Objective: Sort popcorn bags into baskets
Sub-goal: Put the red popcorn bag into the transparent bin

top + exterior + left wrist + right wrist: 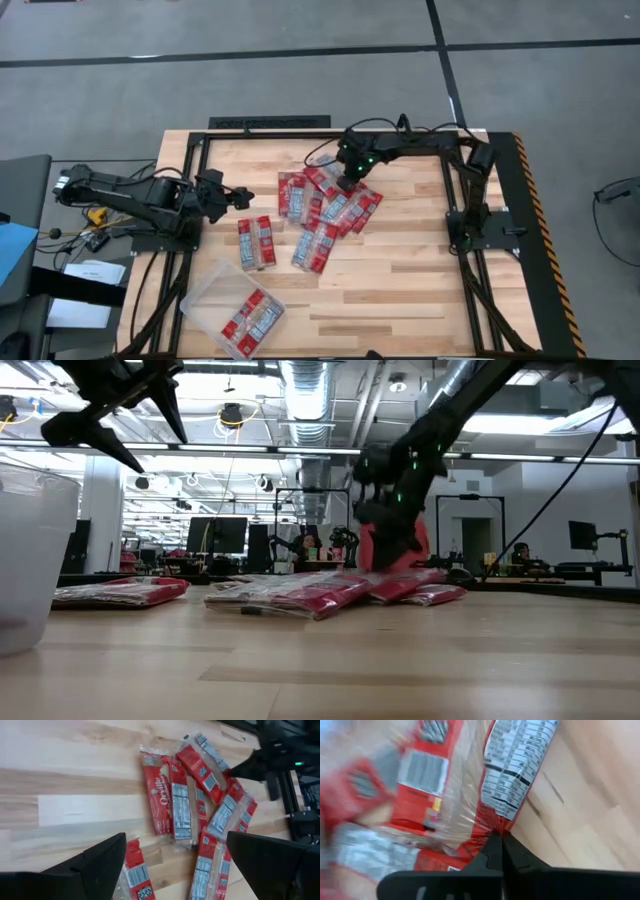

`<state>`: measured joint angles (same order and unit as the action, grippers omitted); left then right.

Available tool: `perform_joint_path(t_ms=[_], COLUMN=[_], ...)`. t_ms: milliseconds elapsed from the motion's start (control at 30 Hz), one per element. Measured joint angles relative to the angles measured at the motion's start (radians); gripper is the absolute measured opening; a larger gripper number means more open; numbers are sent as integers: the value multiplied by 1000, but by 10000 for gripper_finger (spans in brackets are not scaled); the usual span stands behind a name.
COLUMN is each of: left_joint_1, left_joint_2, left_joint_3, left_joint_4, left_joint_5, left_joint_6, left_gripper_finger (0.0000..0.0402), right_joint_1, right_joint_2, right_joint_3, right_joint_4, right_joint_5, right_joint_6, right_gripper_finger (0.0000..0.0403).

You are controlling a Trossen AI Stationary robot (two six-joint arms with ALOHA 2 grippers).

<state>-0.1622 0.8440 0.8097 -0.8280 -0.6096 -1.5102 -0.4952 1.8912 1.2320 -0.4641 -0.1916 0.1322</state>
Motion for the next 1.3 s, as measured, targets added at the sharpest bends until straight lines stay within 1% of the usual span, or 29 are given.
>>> perform_joint_path(t_ms=[200, 267, 433, 633, 733, 833, 900, 967, 1067, 1300], left_joint_1=[87, 133, 286, 446, 516, 573, 599, 615, 619, 604], left_joint_2=[0, 0, 2, 5, 27, 76, 115, 155, 212, 319], left_joint_3=[0, 0, 0, 0, 0, 0, 0, 0, 0, 0], left_joint_4=[104, 127, 216, 356, 389, 413, 433, 460, 501, 679], left_joint_5=[10, 42, 185, 360, 495, 633, 712, 760, 796, 896], left_joint_6=[155, 208, 392, 502, 549, 576, 594, 602, 612, 584], left_gripper_finger=[334, 334, 334, 334, 334, 334, 334, 334, 334, 334], right_joint_1=[60, 76, 120, 191, 231, 274, 299, 318, 335, 360], right_joint_2=[-134, -178, -255, -309, -318, -319, -319, -319, -319, -319], right_joint_3=[8, 9, 10, 10, 10, 10, 10, 10, 10, 11], right_joint_4=[-6, -12, -10, -26, -24, -26, -26, -24, -24, -20], right_joint_5=[3, 3, 19, 63, 67, 90, 106, 114, 117, 122], right_joint_6=[41, 55, 81, 89, 89, 80, 72, 69, 69, 70], right_gripper_finger=[3, 3, 2, 1, 0, 0, 0, 0, 0, 0])
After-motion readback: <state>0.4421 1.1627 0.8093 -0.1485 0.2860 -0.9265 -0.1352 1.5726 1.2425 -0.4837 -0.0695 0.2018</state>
